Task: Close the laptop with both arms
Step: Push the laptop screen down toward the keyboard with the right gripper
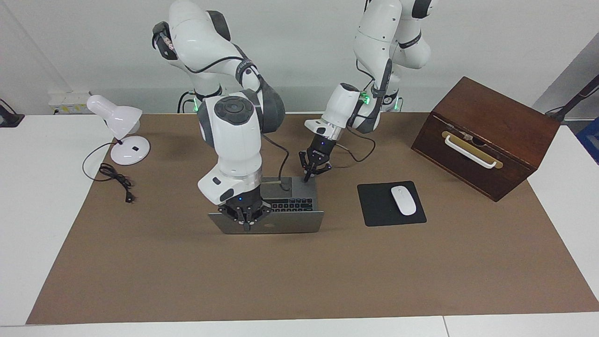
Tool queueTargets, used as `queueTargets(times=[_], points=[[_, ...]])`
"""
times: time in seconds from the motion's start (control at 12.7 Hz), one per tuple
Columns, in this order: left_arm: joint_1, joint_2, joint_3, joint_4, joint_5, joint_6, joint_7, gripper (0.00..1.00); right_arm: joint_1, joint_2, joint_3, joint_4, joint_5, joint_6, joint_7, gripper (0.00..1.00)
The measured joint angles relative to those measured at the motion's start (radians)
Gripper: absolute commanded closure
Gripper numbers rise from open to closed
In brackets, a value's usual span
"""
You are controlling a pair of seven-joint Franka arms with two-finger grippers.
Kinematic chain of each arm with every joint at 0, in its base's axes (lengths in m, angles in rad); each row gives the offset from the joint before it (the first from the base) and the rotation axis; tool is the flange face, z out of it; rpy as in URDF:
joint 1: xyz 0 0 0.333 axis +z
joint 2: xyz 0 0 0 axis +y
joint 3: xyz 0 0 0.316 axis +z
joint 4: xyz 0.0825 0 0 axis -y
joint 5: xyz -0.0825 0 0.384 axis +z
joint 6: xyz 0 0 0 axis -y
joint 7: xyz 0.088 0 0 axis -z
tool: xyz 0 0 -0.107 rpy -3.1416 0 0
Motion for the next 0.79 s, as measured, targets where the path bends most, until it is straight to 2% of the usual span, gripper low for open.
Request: queueTargets(times=[0.79], points=[[0.000,-0.013,0.001,-0.020,0.000,0.004,0.043,1.00,0.014,-0.017,0.008,0.004,0.182,-0.128,0.009,1.00]])
